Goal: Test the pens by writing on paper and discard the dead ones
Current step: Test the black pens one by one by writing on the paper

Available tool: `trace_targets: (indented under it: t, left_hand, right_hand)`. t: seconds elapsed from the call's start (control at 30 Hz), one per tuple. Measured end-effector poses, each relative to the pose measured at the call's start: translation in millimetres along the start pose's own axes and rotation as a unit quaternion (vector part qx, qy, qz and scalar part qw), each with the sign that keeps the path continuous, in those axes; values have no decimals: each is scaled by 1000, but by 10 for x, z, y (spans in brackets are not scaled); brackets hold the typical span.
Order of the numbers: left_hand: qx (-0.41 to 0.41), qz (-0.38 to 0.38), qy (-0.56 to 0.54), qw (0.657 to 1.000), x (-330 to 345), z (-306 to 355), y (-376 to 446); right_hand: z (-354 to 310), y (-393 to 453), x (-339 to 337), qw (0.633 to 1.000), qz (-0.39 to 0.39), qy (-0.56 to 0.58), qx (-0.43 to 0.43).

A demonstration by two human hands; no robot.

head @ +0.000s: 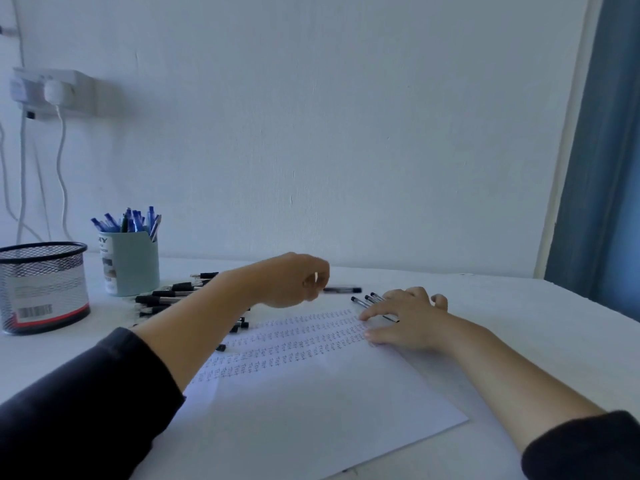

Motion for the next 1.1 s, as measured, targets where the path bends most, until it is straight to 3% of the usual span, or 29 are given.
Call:
trace_targets:
  t: [0.13,0.23,0.43,0.7,0.8,0.9,1.0,1.1]
  left_hand:
    - [-12,108,2,994,59,125,71]
    - [-75,163,64,982,127,146,81]
    - [-169,216,172,946,205,201,89]
    - [-142,262,159,941,189,242,56]
    - [-110,239,163,951,191,239,74]
    - [-57,230,114,965,214,283,95]
    - [7,286,35,957,165,385,84]
    - [-49,238,0,970,74,455,124]
  right_hand:
    - [21,-8,-2,1000,-19,-5,5]
    - [63,-11,-1,998,-63,-14,21]
    - [106,-25,20,993,-108,-30,36]
    - [85,-30,14,993,-107,-29,36]
    - [86,-20,11,994,-104,-30,34]
    - [83,-20,7,993,-106,-28,34]
    - [78,-18,2,994,-106,-29,28]
    - [82,16,1,994,-90,-50,28]
Point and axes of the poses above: each hand's wrist, its own y-axis towards the middle knuckle, its own x-axis out of the palm, z = x × y, the point moved 3 cm from there along y, towards the middle knuckle, and after that the axes turned 14 degrees about -z, right-handed, at the moved point
